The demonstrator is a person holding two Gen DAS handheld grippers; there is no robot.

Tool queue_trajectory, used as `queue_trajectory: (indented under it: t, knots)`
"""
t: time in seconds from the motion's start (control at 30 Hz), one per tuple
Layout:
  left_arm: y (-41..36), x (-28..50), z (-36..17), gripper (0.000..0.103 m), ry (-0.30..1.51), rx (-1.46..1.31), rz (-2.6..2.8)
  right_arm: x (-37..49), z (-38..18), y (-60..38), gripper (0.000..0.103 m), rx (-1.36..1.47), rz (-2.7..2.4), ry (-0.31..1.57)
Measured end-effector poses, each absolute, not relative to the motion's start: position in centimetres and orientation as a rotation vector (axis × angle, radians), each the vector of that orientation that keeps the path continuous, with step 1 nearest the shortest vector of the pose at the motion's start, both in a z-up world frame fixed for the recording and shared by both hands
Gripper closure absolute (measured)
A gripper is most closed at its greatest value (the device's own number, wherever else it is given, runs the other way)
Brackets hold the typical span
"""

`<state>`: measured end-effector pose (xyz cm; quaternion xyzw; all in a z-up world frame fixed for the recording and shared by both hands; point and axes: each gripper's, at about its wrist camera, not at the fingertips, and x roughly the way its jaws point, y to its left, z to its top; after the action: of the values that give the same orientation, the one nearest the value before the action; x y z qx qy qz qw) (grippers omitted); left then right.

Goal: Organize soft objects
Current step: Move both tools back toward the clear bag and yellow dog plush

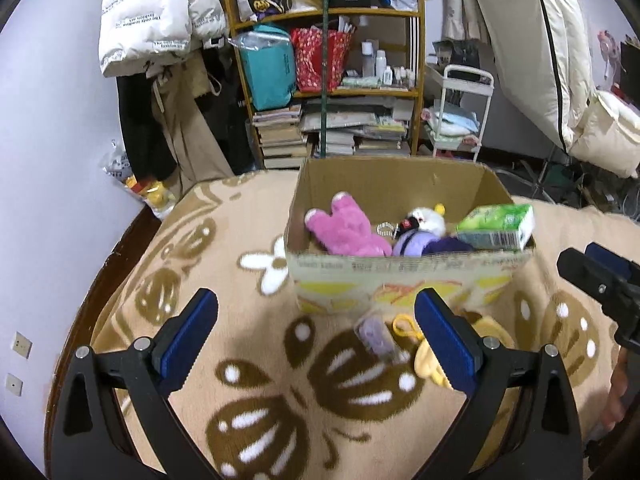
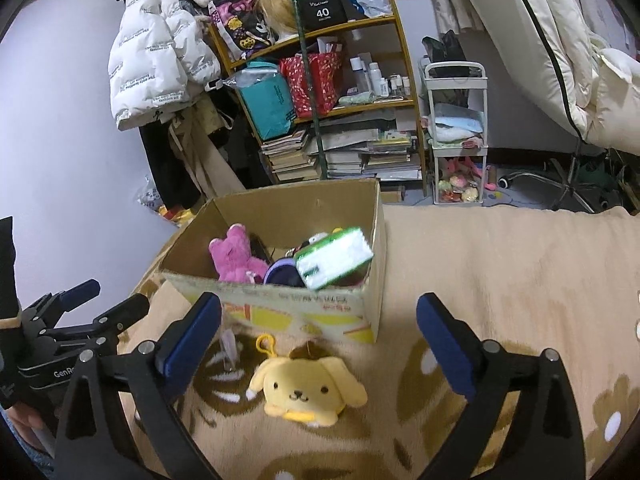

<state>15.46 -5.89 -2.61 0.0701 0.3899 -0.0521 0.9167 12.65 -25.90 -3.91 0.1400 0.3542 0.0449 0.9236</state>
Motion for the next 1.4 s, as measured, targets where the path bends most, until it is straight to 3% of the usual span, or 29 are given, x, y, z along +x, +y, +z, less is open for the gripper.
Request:
queue_trajectory:
  t: [1.4]
  knots:
    - [-7.6, 22.2, -10.4, 0.005, 1.022, 0.119, -0.158, 17.1, -13.3, -20.1, 0.000, 0.144, 0.121, 1.007]
